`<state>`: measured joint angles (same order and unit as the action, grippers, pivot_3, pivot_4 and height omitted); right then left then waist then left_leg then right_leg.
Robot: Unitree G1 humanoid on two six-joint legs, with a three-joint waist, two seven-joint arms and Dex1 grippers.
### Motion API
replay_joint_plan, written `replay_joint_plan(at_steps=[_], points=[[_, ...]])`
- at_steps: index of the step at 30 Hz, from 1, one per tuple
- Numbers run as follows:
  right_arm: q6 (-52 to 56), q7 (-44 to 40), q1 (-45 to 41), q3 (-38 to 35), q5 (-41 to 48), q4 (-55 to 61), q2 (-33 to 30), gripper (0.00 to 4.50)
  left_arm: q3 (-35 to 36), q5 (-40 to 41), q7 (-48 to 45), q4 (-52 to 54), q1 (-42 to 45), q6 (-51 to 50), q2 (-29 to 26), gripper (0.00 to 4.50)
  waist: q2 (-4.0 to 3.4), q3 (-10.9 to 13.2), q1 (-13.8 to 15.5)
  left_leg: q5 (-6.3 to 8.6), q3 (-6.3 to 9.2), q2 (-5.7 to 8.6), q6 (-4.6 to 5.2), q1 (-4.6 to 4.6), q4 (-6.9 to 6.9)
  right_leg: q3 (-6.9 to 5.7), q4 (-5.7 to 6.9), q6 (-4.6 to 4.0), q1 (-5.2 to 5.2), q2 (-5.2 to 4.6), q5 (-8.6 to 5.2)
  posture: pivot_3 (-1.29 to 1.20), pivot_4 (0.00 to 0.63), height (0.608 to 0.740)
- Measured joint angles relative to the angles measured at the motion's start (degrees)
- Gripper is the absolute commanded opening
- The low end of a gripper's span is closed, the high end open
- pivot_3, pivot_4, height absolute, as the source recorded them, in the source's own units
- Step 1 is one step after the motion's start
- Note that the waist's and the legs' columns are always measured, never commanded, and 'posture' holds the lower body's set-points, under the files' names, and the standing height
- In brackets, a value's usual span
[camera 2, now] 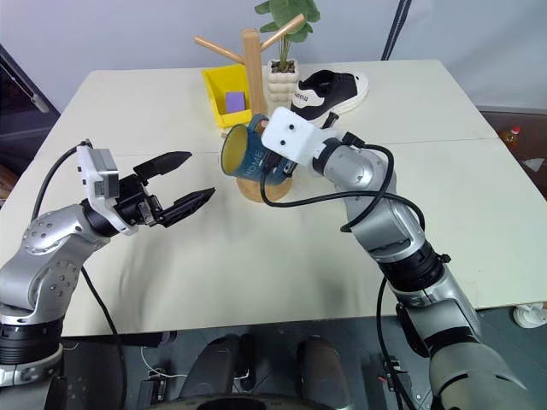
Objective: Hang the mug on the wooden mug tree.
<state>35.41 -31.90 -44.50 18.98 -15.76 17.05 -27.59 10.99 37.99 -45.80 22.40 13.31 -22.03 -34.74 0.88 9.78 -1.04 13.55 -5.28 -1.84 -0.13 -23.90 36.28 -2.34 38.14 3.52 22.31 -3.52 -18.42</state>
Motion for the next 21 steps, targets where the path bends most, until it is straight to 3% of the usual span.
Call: replay_joint_plan(at_steps=[1,6,11,17,21], points=[[-0.40,0.02,-0.16,0.00,-0.23,-0.01,0.00,2.93,0.00,0.00,0.05,0.00,0.00,0.00,0.00,4.50,0.00,0.00,0.00,0.00,0.00,0.00,0.00,0.00,0.00,0.00,0.00,0.00,0.00,0.00,0.00,0.00,0.150,0.740],[-5.61,-1.18,0.69,-1.94,0.34,1.02,-2.79,2.93,0.12,-0.28,1.41,-0.04,-0.29,-0.11,-0.02,4.50,0.00,0.00,0.09,0.00,0.00,0.00,0.00,0.00,0.00,0.00,0.00,0.00,-0.01,0.00,0.00,0.00,0.150,0.740],[-10.04,-3.46,8.57,-15.28,10.27,2.21,-3.76,2.93,0.28,-3.10,5.82,-3.00,-0.99,-0.37,0.88,4.50,0.08,-0.03,0.36,0.01,0.01,0.01,0.01,0.00,0.03,-0.01,-0.02,0.01,-0.10,-0.01,0.01,0.00,0.150,0.740],[-11.31,-6.42,24.66,-31.56,27.61,-0.46,2.41,2.93,1.93,-8.22,13.30,-12.48,-2.60,3.26,6.58,4.50,0.15,-0.06,0.20,0.03,0.01,-0.01,0.04,0.37,-0.08,-0.01,-0.05,0.01,-0.41,0.02,0.00,0.00,0.150,0.740],[-13.19,-5.98,31.99,-33.51,30.93,-6.49,5.71,2.93,3.22,-12.40,16.83,-17.92,-5.25,6.85,8.46,4.50,0.10,-0.03,-0.16,0.02,-0.05,-0.03,0.04,0.44,-0.07,0.04,0.01,0.01,-0.41,0.02,0.00,0.00,0.150,0.740]])
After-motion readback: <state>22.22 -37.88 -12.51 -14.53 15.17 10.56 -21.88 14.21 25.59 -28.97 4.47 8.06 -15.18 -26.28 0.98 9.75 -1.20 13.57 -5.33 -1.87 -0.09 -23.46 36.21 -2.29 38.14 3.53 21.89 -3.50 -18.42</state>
